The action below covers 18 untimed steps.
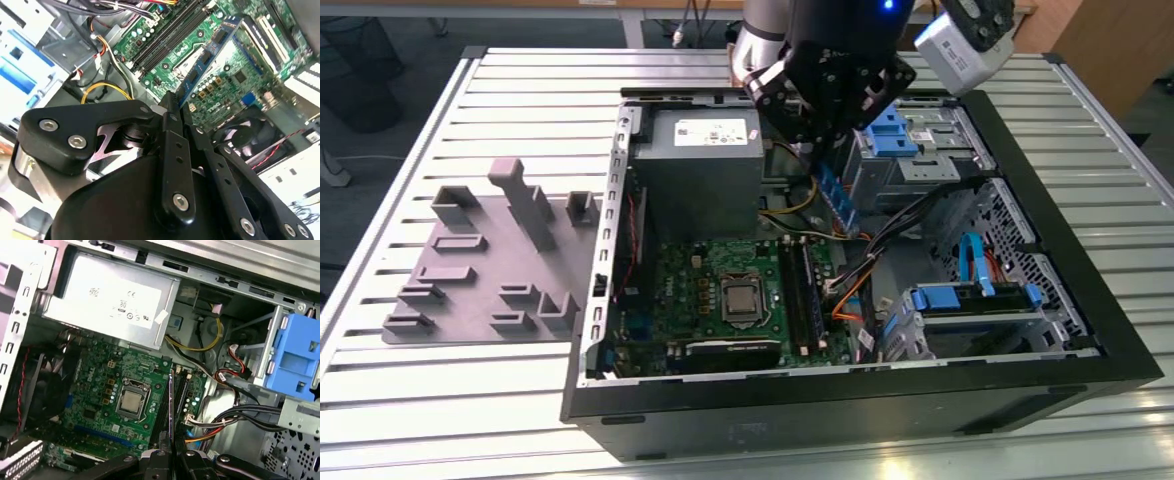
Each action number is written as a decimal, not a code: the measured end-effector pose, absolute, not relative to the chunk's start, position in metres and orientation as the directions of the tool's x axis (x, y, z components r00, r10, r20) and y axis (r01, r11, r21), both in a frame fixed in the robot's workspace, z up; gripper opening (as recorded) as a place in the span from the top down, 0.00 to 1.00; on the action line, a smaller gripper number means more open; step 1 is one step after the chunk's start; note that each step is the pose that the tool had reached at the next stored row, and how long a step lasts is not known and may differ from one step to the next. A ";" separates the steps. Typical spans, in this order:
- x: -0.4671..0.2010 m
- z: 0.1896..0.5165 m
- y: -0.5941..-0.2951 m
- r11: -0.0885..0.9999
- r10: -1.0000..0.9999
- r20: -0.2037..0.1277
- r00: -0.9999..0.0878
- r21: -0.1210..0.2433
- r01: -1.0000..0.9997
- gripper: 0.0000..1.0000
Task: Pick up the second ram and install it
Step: 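Insert the second ram into the second slot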
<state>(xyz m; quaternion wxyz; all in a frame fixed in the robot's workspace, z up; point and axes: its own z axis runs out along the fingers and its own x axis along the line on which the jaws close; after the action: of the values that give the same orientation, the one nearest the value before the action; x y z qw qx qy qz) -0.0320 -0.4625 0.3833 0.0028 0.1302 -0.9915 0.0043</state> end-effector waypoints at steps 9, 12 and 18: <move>-0.032 0.381 -0.463 0.995 -0.098 0.007 -0.995 -0.008 -0.098 0.86; -0.032 0.380 -0.462 0.999 -0.046 0.007 -0.999 -0.008 -0.046 0.86; -0.031 0.378 -0.463 1.000 0.005 0.006 -1.000 -0.014 0.005 0.86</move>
<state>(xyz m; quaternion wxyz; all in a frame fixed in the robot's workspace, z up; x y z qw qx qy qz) -0.0310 -0.4625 0.3781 0.0032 -0.0026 -1.0000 0.0069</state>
